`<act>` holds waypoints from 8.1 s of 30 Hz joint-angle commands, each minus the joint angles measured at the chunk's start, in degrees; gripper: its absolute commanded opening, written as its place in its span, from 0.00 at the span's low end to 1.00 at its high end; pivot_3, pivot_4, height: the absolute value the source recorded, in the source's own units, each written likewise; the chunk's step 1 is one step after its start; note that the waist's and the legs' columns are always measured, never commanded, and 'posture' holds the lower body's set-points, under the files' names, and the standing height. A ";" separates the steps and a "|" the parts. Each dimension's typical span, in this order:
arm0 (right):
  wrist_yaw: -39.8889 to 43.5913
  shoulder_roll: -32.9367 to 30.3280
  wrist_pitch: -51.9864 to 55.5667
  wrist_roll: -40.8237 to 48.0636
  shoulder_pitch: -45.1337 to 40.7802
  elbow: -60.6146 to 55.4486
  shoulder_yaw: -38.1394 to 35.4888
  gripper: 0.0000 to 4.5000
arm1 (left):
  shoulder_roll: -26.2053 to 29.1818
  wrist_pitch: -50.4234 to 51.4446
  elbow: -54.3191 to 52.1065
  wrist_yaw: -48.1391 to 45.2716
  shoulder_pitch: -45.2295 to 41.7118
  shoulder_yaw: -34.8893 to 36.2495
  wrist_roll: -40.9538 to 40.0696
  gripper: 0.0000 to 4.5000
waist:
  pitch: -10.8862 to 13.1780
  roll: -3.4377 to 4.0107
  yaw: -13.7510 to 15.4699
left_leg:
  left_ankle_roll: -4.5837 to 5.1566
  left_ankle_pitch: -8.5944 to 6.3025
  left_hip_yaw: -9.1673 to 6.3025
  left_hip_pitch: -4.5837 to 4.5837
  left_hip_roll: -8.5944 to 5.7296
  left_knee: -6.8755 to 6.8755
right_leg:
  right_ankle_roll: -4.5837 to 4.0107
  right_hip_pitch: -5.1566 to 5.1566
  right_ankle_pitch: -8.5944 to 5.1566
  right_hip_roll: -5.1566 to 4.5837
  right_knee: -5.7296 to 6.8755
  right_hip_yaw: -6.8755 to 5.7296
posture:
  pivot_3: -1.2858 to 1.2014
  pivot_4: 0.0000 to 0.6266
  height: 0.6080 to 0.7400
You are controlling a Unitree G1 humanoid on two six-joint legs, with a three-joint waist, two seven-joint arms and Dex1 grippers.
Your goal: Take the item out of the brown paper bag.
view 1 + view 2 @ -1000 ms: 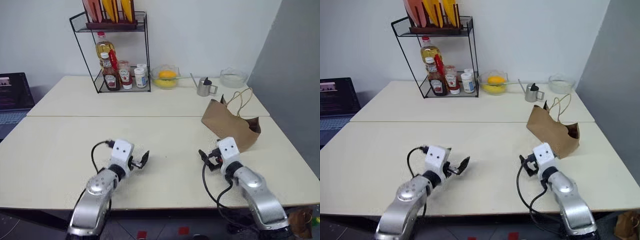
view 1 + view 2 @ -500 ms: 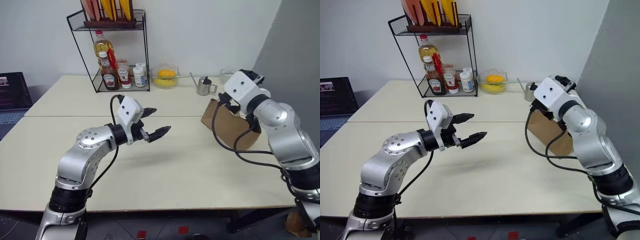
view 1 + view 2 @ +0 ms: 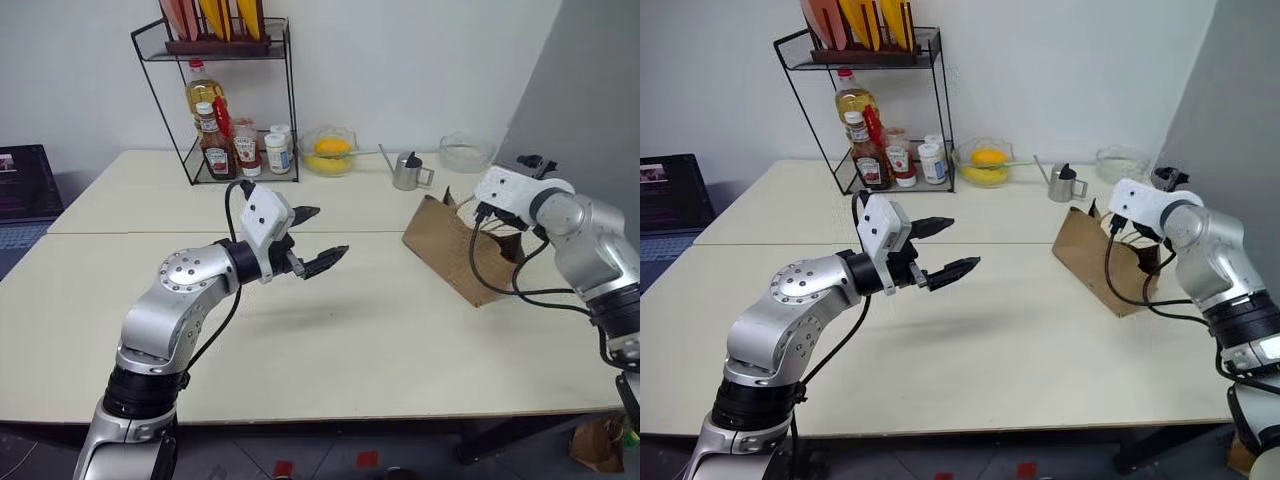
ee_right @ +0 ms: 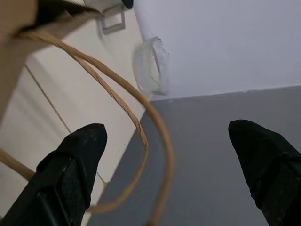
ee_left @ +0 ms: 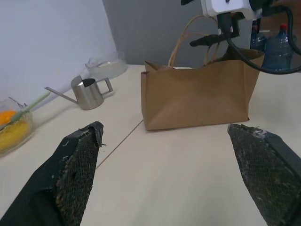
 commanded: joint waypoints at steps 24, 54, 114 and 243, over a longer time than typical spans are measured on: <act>-0.34 11.30 -22.63 -9.09 -25.22 49.56 6.78 1.00 | -1.97 -1.08 -3.57 4.70 -3.15 -0.90 1.74 1.00 | 0.08 0.12 -0.71 | -0.01 0.01 0.02 0.00 -0.05 0.00 | -0.02 -0.01 0.02 -0.05 0.07 0.03 | 0.52 0.24 1.00; -22.07 14.93 -39.60 -5.93 -32.69 49.86 0.50 0.02 | -0.87 -0.49 -5.70 6.42 -1.32 -0.52 2.54 1.00 | 0.15 0.24 -1.21 | -0.03 0.02 0.04 -0.09 -0.09 -0.01 | -0.02 -0.13 0.03 -0.10 0.15 0.06 | 0.52 0.24 1.00; 1.01 33.50 -44.92 1.61 -27.93 39.10 1.54 1.00 | 12.40 13.35 -22.00 12.69 15.29 18.20 -8.57 1.00 | 0.15 0.24 -2.61 | -0.04 0.02 -0.12 -0.12 0.01 -0.02 | -0.06 -0.19 0.05 -0.02 0.26 -0.09 | 0.52 0.24 1.00; 8.89 1.84 31.19 40.68 45.82 -45.50 -28.31 0.00 | -3.98 -6.25 24.59 -44.47 -13.86 -14.74 25.18 0.00 | 0.10 0.23 -1.19 | 0.23 -0.13 -0.18 -0.24 0.03 0.65 | 0.08 0.02 0.05 0.12 0.41 -0.09 | 0.52 0.24 1.00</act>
